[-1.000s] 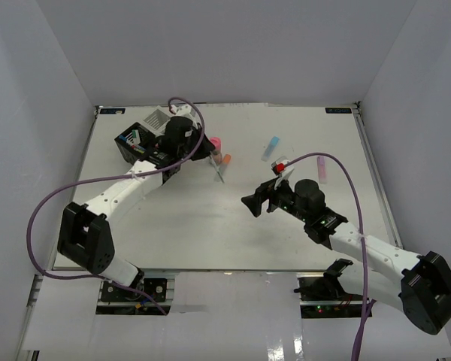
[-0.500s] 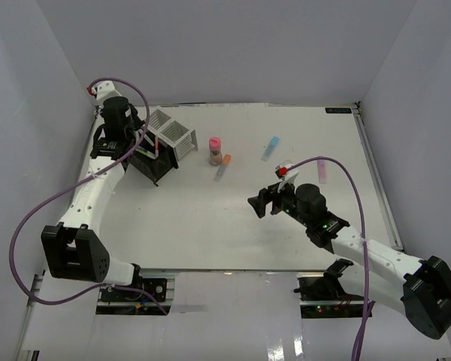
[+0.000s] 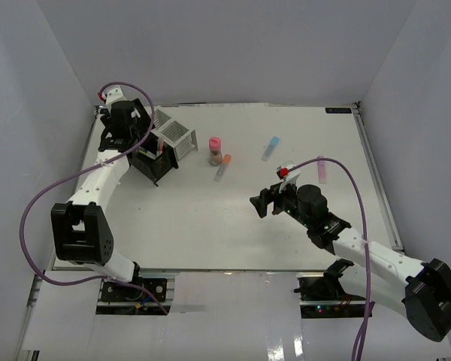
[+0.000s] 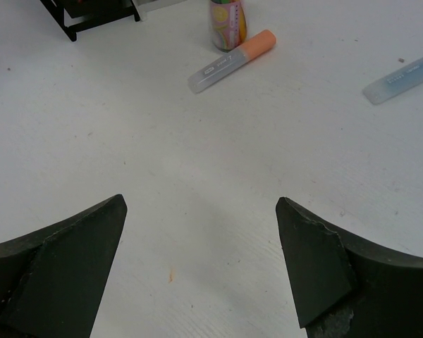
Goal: Sort the stationery into containers
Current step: Place the pen in the storage box, then pick up the stationery from the center of the board.
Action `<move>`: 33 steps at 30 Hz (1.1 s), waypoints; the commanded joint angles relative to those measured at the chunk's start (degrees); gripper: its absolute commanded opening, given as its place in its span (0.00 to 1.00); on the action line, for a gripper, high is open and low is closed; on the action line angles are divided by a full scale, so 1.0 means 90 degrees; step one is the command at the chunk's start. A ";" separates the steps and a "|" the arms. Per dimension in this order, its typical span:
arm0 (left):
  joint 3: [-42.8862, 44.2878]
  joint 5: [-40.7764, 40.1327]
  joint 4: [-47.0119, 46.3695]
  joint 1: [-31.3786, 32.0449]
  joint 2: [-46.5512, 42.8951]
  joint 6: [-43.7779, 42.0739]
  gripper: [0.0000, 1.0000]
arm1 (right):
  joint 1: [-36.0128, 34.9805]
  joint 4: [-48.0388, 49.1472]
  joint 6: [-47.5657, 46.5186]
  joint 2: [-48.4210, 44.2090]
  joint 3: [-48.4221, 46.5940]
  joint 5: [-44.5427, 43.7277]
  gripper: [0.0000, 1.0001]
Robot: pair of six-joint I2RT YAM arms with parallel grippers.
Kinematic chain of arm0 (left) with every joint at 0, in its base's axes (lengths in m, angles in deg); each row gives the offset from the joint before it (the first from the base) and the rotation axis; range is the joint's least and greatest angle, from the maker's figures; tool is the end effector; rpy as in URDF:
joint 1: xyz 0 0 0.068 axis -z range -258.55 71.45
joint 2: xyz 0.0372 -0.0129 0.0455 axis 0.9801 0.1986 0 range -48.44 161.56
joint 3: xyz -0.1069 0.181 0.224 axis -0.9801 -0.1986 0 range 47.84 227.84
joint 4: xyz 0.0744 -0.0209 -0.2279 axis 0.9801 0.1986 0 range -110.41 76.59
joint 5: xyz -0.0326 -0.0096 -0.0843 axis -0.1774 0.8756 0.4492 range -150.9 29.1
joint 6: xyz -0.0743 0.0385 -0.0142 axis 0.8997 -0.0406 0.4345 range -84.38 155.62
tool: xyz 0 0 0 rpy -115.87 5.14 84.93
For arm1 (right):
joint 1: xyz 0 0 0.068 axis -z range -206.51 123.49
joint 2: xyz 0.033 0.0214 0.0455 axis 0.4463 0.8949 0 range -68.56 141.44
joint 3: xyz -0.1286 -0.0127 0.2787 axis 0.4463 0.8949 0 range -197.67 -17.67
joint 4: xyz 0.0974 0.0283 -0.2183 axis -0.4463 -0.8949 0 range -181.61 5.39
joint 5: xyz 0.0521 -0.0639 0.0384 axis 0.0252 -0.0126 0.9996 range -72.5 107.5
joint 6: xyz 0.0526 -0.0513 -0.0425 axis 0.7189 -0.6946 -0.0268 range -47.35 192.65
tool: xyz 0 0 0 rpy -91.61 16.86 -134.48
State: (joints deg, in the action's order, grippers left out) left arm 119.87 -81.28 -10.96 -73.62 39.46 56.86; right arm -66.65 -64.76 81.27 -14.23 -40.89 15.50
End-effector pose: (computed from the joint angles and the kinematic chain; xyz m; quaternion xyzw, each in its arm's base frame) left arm 0.3706 -0.0059 0.3479 -0.2116 0.8097 0.0265 0.5467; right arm 0.1644 0.1352 0.2641 -0.1993 0.7468 0.2496 0.5833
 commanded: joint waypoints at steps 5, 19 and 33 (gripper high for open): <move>0.0053 0.1959 0.0082 0.0135 -0.0694 -0.0279 0.98 | 0.0017 0.0137 -0.0108 -0.0128 0.0100 -0.0061 0.93; 0.0697 0.1826 -0.0005 0.2069 0.0652 -0.0650 0.98 | 0.0017 0.0147 -0.0138 -0.0167 0.0168 -0.0168 0.92; 0.1577 0.1259 -0.0054 0.2734 0.2255 -0.0777 0.97 | 0.0007 0.0137 -0.0186 -0.0245 0.0236 -0.0256 0.92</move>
State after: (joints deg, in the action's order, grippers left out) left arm 131.41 -67.58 -11.02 -49.20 60.27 50.63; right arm -66.65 -65.13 80.70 -15.17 -39.23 14.38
